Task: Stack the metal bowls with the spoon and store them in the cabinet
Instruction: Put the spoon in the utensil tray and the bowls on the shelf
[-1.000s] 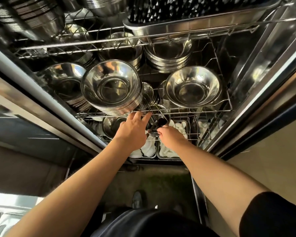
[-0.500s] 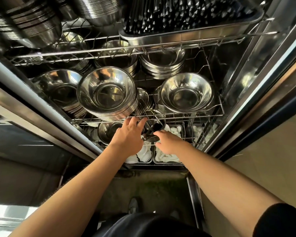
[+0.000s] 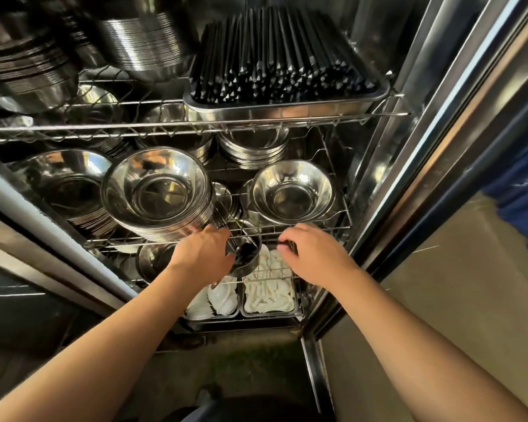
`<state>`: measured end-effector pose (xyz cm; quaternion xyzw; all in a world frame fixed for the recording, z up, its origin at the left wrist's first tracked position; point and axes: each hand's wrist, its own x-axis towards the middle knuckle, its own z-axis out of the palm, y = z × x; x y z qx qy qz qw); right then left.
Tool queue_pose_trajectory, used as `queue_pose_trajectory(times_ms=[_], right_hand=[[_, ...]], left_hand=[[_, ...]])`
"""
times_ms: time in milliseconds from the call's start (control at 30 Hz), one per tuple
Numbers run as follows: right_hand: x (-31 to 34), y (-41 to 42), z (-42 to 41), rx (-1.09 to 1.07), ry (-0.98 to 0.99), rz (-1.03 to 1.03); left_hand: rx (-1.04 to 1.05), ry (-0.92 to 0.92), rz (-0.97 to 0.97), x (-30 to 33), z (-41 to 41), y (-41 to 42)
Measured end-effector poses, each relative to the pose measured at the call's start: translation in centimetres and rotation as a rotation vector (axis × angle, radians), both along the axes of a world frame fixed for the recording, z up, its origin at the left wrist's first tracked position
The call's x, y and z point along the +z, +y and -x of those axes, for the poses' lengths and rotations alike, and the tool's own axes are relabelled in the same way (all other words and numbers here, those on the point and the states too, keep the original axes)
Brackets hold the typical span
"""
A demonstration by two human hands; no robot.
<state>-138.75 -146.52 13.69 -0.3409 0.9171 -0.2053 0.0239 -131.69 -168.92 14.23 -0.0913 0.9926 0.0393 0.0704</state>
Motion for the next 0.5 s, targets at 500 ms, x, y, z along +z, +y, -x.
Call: queue_pose_trajectory(times_ms=[500], right_hand=[[3.9, -0.5, 5.7, -0.438, -0.243, -0.111]], left_hand=[[-0.151, 0.025, -0.080, -0.4, 7.7, 2.7]])
